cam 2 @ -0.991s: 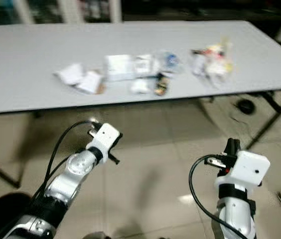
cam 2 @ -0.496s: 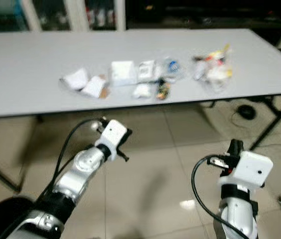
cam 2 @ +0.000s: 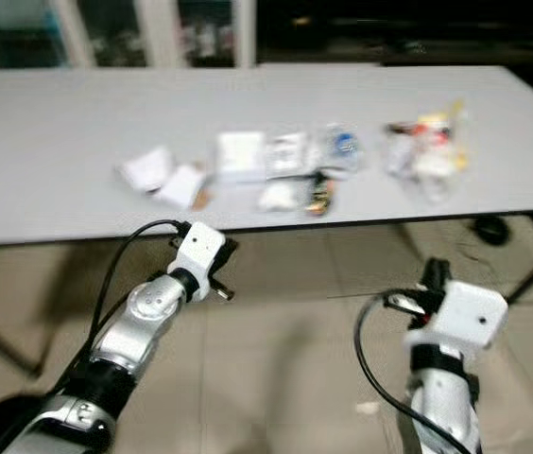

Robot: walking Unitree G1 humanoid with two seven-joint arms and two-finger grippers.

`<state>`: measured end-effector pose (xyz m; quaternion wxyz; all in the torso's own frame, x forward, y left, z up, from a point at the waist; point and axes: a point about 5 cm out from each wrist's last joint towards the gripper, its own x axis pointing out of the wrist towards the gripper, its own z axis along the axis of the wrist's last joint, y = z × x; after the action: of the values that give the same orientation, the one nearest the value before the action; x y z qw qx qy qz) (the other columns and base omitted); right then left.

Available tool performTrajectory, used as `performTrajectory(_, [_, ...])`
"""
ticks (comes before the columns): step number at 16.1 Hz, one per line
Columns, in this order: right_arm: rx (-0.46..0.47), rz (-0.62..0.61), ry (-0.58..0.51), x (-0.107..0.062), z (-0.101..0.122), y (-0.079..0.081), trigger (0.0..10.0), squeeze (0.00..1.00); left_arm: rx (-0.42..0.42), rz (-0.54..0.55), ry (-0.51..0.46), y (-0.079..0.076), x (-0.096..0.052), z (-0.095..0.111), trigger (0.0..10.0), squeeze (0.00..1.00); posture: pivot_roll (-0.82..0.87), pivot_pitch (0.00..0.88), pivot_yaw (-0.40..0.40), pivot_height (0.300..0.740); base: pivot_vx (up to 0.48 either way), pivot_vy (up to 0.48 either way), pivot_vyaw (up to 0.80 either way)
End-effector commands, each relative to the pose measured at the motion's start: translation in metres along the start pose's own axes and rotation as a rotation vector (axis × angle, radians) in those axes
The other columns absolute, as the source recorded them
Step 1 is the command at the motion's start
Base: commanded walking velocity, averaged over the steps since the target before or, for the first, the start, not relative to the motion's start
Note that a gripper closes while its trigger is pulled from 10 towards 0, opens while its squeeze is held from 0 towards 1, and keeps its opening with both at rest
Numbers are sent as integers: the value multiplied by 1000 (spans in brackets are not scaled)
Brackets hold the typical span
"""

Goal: Picking trash to rubbish bin

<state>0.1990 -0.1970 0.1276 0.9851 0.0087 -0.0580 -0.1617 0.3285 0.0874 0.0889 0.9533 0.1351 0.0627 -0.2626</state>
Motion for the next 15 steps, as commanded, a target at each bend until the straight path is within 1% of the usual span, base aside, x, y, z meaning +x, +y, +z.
performTrajectory(1, [-10,-32,6,-2,-2,-7,3451,0,-14,-34,-24,-9,1,2,0,0,79,45,-32,740,0,0,0])
performTrajectory(2, [2,-39,0,-2,-1,-7,0,0,-19,-39,-39,-8,0,4,0,0,79,45,-32,740,0,0,0])
performTrajectory(10, [-9,-41,3,-3,-2,-8,0,0,-23,-40,-63,-9,0,7,0,0,79,46,-33,740,0,0,0])
performTrajectory(11, [-24,-41,12,-2,-3,-8,3137,169,-19,-37,-56,-8,0,6,7490,1000,80,48,-32,740,0,0,0])
performTrajectory(12, [-20,-45,17,-2,-4,-8,10000,1000,-30,-37,-55,-8,0,6,10000,1000,80,48,-31,740,0,0,0])
performTrajectory(15, [-13,-53,16,-3,-5,-8,10000,1000,-41,-22,-61,-5,-1,6,10000,1000,82,52,-30,740,0,0,0])
